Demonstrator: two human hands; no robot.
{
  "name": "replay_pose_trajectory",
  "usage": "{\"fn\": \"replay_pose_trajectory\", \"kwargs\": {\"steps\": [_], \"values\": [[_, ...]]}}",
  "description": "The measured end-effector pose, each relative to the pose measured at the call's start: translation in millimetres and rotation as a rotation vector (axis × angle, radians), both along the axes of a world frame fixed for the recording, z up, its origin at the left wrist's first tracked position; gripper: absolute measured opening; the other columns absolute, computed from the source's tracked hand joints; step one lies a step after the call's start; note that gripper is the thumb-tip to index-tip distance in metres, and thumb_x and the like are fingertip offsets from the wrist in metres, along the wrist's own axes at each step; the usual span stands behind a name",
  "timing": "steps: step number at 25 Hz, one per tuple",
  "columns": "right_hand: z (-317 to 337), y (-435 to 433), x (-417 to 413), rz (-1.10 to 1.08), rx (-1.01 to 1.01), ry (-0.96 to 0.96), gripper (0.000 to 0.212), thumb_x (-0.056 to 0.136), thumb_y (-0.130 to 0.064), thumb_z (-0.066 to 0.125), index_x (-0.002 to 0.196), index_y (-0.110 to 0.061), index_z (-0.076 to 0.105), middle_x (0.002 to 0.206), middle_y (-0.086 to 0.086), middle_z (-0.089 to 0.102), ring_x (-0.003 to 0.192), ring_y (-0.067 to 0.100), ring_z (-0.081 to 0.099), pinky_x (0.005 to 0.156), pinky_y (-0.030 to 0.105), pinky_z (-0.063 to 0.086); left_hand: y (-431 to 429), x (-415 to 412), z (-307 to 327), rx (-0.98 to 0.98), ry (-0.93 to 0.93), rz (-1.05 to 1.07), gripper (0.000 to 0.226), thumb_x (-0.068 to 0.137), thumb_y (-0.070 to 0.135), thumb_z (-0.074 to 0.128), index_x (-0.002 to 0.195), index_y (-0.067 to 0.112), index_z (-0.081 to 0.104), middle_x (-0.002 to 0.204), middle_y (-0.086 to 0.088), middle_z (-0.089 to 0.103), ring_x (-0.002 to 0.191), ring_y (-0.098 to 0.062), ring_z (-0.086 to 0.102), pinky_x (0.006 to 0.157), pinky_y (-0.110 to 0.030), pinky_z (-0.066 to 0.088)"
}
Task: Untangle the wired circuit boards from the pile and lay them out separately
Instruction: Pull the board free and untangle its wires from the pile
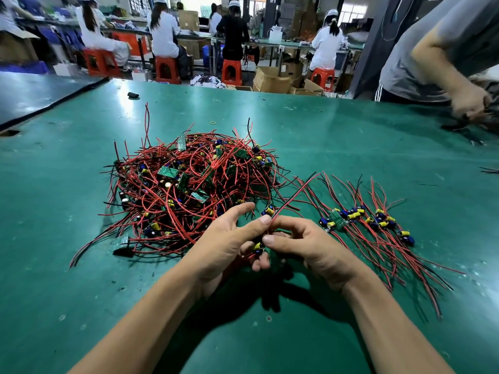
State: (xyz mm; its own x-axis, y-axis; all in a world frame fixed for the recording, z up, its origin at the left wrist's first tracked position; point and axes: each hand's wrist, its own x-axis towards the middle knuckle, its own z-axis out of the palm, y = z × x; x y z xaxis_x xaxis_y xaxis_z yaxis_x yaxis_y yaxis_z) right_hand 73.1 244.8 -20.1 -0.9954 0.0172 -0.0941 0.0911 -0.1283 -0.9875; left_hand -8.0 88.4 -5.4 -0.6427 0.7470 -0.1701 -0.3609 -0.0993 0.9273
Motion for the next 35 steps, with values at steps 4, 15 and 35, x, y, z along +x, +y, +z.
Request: {"fn": "replay_pose_trajectory", "kwargs": {"steps": [4, 15, 35], "values": [[10, 17, 0, -0.198, -0.174, 0.121, 0.036, 0.062, -0.037, 0.091, 0.093, -0.024, 0.078, 0.09, 0.001, 0.07, 0.076, 0.009, 0.062, 0.062, 0.021, 0.048, 1, -4, 2, 0.043, -0.059, 0.022, 0.054, 0.086, 0.045, 0.057, 0.13, 0.014, 0.051, 0.101, -0.015, 0.075, 0.064, -0.027, 0.069, 0.055, -0.031, 0.056], [22, 5, 1, -0.518, 0.169, 0.457, 0.026, 0.071, -0.012, 0.083, 0.091, -0.017, 0.066, 0.091, 0.0, 0.075, 0.088, 0.015, 0.072, 0.077, 0.023, 0.056, 10, 3, -8, 0.089, -0.036, 0.008, 0.048, 0.082, 0.044, 0.061, 0.11, 0.007, 0.069, 0.105, -0.013, 0.075, 0.092, -0.026, 0.074, 0.079, -0.032, 0.061], [11, 2, -3, -0.283, 0.076, 0.015, 0.025, 0.077, -0.038, 0.076, 0.084, -0.014, 0.078, 0.083, 0.013, 0.069, 0.071, 0.021, 0.061, 0.069, 0.035, 0.05, 3, 4, -7, -0.054, 0.034, 0.013, 0.03, 0.086, 0.024, 0.069, 0.099, -0.003, 0.073, 0.084, -0.018, 0.066, 0.066, -0.019, 0.062, 0.058, -0.025, 0.057]]}}
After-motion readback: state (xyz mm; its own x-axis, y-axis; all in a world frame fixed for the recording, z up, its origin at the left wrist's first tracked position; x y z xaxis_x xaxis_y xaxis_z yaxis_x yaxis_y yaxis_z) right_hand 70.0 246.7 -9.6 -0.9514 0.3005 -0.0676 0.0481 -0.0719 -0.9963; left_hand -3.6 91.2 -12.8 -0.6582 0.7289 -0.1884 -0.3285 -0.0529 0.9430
